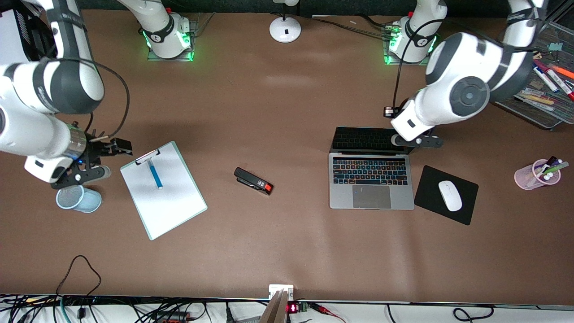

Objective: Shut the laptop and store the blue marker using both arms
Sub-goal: 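Move the left gripper to the laptop lid while the right gripper reaches the marker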

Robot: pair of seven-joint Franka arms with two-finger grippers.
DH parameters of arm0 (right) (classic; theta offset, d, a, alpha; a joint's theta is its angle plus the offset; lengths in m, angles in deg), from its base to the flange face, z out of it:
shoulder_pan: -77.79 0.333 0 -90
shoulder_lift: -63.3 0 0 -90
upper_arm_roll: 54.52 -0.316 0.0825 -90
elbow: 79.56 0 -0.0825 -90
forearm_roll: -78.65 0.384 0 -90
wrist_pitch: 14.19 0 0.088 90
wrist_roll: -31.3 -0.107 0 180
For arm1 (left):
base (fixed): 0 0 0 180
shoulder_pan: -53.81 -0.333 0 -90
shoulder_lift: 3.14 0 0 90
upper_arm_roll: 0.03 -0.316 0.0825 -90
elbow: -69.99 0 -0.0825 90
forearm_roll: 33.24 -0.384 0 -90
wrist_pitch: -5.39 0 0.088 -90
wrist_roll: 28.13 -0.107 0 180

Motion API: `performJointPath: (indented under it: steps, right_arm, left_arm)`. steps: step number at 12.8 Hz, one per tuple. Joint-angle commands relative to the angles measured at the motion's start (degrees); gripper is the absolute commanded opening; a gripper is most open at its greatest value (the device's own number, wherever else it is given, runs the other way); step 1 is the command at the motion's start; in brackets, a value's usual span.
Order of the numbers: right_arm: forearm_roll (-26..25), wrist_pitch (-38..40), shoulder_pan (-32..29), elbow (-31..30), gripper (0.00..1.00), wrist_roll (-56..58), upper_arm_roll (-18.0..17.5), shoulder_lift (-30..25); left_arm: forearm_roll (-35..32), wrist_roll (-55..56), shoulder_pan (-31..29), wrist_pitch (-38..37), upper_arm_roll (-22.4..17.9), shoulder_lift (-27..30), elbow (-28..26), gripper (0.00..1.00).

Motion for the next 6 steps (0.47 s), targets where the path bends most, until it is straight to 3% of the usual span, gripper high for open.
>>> performJointPath:
  steps: [1, 3, 6]
  right_arm:
    - [0.46, -4.61, -0.14, -2.55, 0.99, 3.16, -0.12, -0.18]
    - [0.46, -9.87, -0.05, -5.89, 0.91, 5.18, -0.21, -0.18]
    - [0.55, -20.33, -0.23, -11.86, 0.81, 11.51, -0.21, -0.18]
  left_arm:
    - [0.68, -0.03, -0.76, 10.49, 1.62, 4.53, -9.84, 0.00]
    - [0.24, 0.06, -0.67, 19.72, 2.06, 3.22, -13.97, 0.00]
    - [-1.77, -0.12, -0.67, 25.19, 2.07, 1.28, -14.17, 0.00]
